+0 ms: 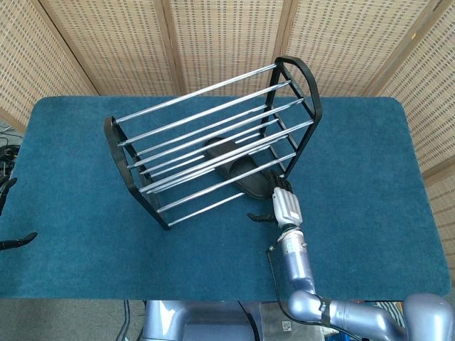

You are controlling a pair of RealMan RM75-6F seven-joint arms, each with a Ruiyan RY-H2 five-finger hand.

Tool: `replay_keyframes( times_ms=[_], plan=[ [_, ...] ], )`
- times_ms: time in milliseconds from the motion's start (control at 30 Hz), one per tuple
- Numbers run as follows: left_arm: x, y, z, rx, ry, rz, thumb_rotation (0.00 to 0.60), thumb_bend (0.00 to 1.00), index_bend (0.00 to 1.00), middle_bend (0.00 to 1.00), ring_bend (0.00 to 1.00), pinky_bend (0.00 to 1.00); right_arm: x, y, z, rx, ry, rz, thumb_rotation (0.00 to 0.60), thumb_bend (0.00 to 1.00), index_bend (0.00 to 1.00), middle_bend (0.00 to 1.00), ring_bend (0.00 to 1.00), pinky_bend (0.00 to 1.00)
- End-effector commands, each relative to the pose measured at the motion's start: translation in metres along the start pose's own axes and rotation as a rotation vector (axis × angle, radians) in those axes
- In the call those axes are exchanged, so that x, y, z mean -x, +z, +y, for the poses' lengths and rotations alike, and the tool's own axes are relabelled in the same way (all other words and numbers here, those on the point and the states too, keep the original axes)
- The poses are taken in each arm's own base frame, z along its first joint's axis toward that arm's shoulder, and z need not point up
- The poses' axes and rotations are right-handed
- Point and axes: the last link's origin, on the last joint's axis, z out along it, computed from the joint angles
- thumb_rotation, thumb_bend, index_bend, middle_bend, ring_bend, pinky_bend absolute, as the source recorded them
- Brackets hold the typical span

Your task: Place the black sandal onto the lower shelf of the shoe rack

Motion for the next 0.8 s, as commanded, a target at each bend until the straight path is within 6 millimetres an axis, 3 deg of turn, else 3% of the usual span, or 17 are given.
replay_keyframes(
  times_ms=[33, 233, 500, 667, 800],
  plan=[
    [0.002, 0.0, 0.002, 0.001, 0.008, -0.002, 0.6, 0.12, 0.0, 0.0, 0.0, 0.0, -0.006, -0.02, 0.026, -0.086, -0.035, -0.061, 0.6, 0.0, 0.0, 0.0, 0.0, 0.0],
    [0.004, 0.0, 0.004, -0.002, 0.022, -0.004, 0.6, 0.12, 0.0, 0.0, 0.0, 0.0, -0.031, -0.038, 0.06, -0.23, -0.149, -0.144, 0.6, 0.0, 0.0, 0.0, 0.0, 0.0],
    [0.008, -0.003, 0.009, 0.006, 0.04, -0.001, 0.6, 0.12, 0.0, 0.0, 0.0, 0.0, -0.108, -0.076, 0.143, -0.491, -0.58, -0.067, 0.6, 0.0, 0.0, 0.0, 0.0, 0.0],
    [0.009, -0.011, 0.01, 0.012, 0.048, 0.016, 0.6, 0.12, 0.0, 0.0, 0.0, 0.0, -0.143, -0.116, 0.186, -0.364, -0.783, 0.027, 0.6, 0.0, 0.0, 0.0, 0.0, 0.0],
    [0.011, -0.018, 0.01, 0.018, 0.05, 0.033, 0.6, 0.12, 0.0, 0.0, 0.0, 0.0, -0.152, -0.141, 0.191, -0.257, -0.76, 0.113, 0.6, 0.0, 0.0, 0.0, 0.0, 0.0]
  ],
)
